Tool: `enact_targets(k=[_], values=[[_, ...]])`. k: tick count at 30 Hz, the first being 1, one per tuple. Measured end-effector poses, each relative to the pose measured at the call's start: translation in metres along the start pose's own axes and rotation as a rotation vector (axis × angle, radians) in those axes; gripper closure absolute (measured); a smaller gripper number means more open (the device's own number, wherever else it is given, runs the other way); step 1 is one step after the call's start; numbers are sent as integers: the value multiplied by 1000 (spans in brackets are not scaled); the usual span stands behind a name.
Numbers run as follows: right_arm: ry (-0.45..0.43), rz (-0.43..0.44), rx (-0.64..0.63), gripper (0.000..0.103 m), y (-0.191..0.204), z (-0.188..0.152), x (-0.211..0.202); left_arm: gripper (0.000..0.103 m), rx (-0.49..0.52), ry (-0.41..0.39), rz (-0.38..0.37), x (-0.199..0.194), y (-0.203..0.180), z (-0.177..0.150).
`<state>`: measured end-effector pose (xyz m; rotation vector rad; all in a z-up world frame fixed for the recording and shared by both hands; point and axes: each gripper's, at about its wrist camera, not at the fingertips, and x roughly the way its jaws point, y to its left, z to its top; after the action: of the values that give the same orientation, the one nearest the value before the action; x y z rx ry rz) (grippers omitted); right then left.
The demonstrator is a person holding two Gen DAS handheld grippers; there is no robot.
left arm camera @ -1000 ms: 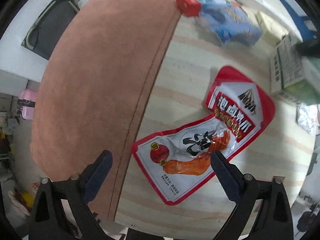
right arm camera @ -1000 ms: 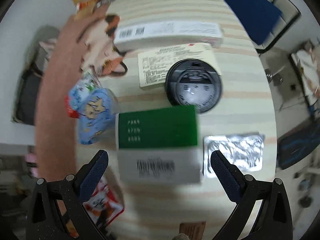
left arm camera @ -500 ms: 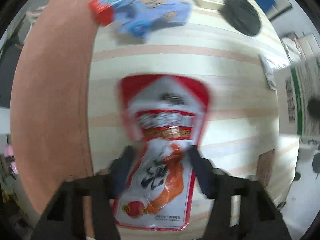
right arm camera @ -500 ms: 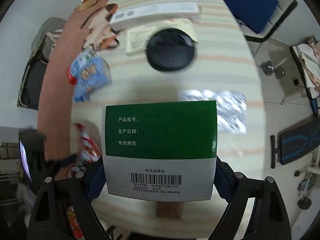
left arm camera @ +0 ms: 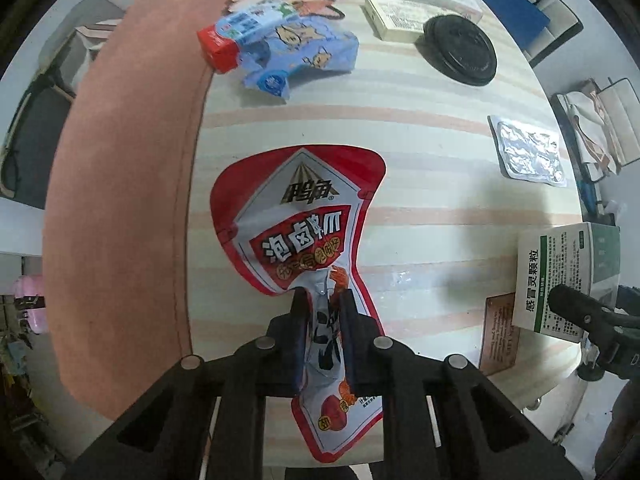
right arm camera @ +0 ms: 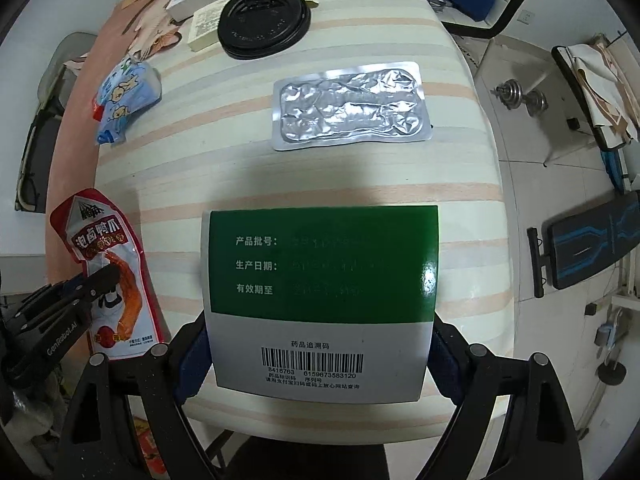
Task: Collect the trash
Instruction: 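Carry the red packet with the left tool while the right tool carries the green box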
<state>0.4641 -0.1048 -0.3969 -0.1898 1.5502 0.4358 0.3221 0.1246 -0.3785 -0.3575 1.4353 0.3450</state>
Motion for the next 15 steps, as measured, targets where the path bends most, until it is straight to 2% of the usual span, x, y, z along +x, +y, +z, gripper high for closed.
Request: enact_targets(k=[7,12,15], values=[[-62,4,-6,13,15,-7,-17,93,-20,-84,40,-31,-15,-3],[-105,5,-7,13,32,-21,-30,93,-26,-156,68,-61,-27,-23],[-135,10,0,13,41,-42,-43,93,-25,-197,74,-81,-12,-37]])
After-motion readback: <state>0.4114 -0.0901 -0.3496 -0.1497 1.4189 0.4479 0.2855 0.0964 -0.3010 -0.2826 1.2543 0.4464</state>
